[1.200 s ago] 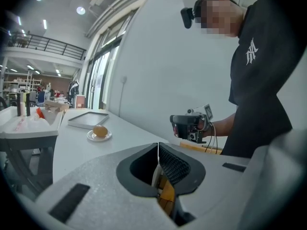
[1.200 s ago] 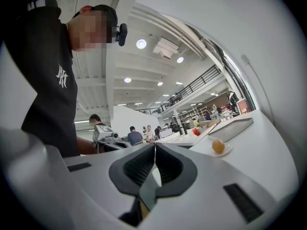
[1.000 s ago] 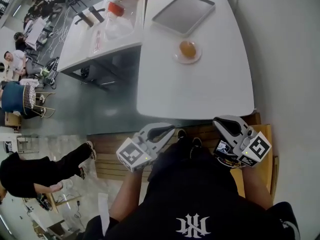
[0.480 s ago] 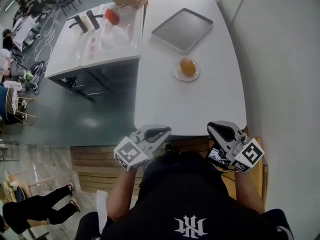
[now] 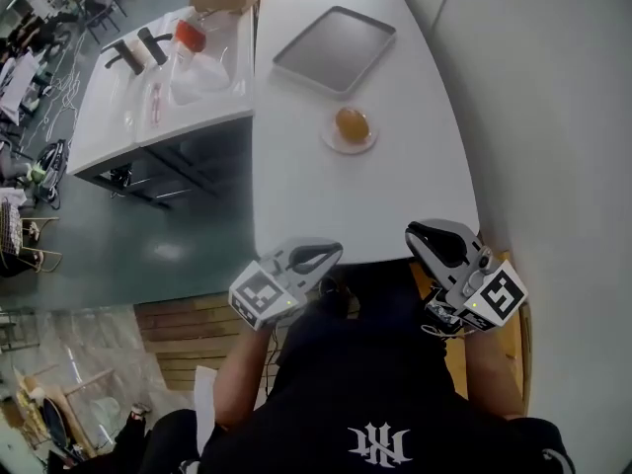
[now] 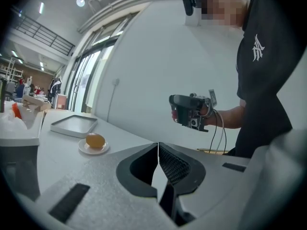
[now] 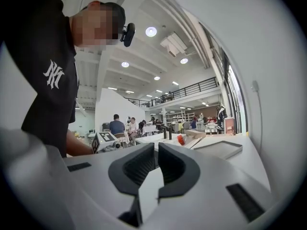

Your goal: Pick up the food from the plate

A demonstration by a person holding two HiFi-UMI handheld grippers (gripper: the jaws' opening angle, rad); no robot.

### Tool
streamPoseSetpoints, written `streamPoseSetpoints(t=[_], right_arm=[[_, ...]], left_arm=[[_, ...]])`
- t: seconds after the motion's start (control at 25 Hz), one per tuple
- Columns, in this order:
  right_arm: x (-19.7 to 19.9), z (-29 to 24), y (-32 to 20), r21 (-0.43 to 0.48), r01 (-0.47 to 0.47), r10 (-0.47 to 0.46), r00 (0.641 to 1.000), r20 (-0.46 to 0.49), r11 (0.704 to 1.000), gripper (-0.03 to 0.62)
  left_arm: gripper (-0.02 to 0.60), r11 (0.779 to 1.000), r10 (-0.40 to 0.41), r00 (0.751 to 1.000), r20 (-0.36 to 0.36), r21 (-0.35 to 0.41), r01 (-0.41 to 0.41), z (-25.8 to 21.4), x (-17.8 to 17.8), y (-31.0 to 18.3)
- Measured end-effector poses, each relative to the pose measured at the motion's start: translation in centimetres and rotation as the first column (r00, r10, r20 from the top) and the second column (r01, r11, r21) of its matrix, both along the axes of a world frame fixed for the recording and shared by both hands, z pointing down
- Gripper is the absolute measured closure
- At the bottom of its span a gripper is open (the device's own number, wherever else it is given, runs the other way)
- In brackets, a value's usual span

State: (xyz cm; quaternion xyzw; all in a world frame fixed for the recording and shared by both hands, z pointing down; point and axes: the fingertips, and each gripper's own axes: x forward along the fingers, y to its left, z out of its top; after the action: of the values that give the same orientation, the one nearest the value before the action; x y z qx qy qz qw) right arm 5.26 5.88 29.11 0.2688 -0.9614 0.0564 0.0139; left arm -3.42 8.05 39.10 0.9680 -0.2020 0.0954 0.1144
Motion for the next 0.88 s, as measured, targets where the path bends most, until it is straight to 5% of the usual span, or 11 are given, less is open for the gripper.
streamPoseSetpoints(t=[0.48,0.6,0.88], right_arm=[[-0.2,0.9,-5.3,-0.025,-0.003,0.002,1.000,-0.012,1.000,0.585],[-1.3,2.1,-7.6,-0.040,0.031,-0.032,0.999,-0.022,0.999,0.487],[-3.5,3.9,-13.1,-0.060,0.070,-0.072,0.997,-0.024,0.996,0.417]], left_arm=[[0.574,1.000,0.011,1.000,0.011,-0.014,-0.011,-0.5,0.7,-4.9],[0.574,1.000,0.004,1.000,0.011,-0.026,-0.003,0.2,0.7,-6.6],[0.574,0.999,0.043,0.997,0.070,-0.013,-0.042,1.1,1.0,-10.3]])
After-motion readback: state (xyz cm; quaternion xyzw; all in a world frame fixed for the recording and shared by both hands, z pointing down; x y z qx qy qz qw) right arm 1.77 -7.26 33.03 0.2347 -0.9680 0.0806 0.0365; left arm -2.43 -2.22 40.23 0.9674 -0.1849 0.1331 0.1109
